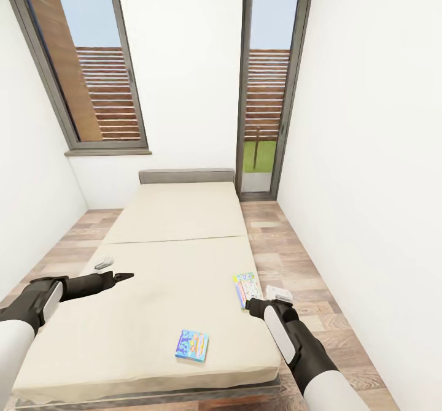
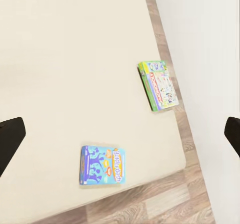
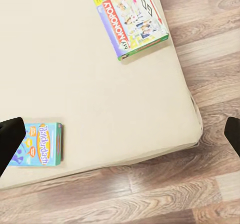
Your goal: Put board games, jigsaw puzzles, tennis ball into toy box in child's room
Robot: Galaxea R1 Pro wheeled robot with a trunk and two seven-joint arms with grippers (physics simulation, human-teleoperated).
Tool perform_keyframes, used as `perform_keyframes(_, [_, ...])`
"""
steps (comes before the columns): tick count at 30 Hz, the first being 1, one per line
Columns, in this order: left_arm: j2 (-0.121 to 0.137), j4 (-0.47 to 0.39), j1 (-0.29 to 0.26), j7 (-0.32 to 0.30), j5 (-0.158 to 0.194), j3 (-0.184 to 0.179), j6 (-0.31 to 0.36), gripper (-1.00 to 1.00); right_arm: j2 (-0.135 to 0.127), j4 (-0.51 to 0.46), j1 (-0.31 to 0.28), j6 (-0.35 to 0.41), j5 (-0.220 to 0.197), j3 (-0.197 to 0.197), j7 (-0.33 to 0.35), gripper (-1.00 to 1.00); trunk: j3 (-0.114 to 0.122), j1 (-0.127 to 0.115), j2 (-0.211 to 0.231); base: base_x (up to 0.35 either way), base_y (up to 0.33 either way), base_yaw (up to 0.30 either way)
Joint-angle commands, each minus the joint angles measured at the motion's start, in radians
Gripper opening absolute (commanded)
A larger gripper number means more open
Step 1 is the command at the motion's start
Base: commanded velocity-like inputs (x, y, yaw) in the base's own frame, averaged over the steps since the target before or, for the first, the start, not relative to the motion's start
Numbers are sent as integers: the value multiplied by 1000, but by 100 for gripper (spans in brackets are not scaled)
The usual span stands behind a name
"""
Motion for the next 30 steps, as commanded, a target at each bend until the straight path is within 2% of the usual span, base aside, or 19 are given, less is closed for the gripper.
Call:
perform_keyframes(1, [0, 0, -1, -5, 1, 4, 9, 100, 0, -1, -1, 2, -10, 3, -10, 100, -2, 1, -2, 0, 0, 0])
perform_keyframes(12, [1, 1, -1, -100, 0, 5, 9, 100, 1, -1, -1, 0, -10, 3, -10, 100, -2, 1, -2, -13, 47, 0])
perform_keyframes(24, [1, 1, -1, -109, 0, 5, 10, 100, 5, -3, -1, 0, -10, 3, -10, 100, -2, 1, -2, -5, 71, 4])
perform_keyframes(30, [1, 1, -1, -109, 1, 5, 10, 100, 4, -2, -1, 0, -10, 4, -10, 100, -2, 1, -2, 0, 225, 192])
